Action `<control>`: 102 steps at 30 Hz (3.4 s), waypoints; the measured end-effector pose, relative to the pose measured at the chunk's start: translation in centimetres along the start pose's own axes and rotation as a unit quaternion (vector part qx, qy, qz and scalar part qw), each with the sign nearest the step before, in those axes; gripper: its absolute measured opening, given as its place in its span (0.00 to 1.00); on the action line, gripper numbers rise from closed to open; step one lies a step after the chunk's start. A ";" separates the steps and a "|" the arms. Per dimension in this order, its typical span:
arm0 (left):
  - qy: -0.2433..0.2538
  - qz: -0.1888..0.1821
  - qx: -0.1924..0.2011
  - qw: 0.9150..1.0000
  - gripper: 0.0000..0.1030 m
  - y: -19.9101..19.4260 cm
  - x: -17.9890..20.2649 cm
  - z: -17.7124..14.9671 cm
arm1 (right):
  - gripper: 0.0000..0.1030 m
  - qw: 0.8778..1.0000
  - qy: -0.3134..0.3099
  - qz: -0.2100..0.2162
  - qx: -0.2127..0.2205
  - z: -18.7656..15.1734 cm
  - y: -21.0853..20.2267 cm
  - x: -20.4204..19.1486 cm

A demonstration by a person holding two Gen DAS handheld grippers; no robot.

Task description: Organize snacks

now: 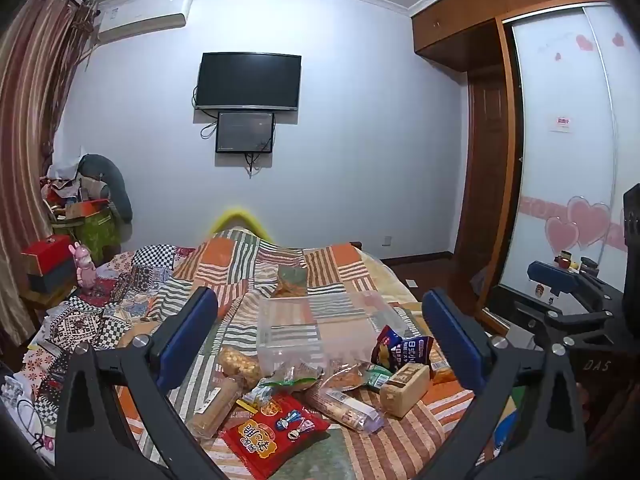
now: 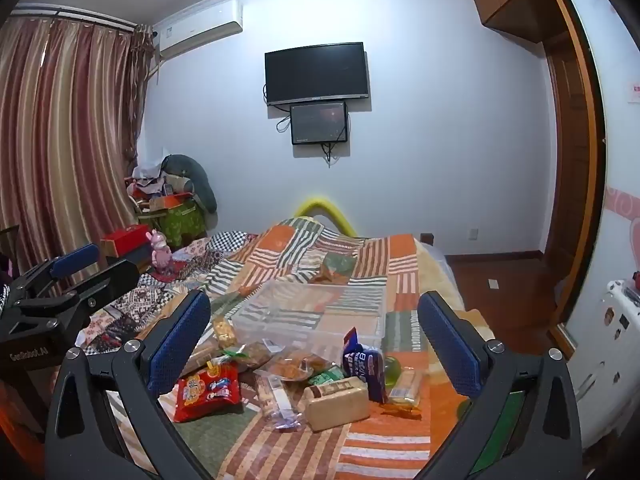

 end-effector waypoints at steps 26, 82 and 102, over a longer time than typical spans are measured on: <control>0.001 -0.002 0.012 1.000 1.00 -0.4 0.9 -0.1 | 1.00 1.000 0.004 0.004 0.014 0.6 -0.8 0.1; -0.003 -0.002 0.010 1.000 1.00 -0.1 0.4 -0.3 | 1.00 1.000 0.019 0.012 0.016 0.5 -0.9 -0.1; 0.011 0.062 -0.117 0.991 0.78 6.1 -7.4 -6.1 | 0.81 0.994 0.030 0.006 -0.105 -5.5 5.5 2.6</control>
Point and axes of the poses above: each gripper's, at about its wrist camera, not at the fingertips, and y roughly the way its jaws point, x to its right, z to its top, the point moved 8 cm from there along y, roughly the way its jaws point, and after that the axes turned 2 degrees about -x, right-handed, at the moved point
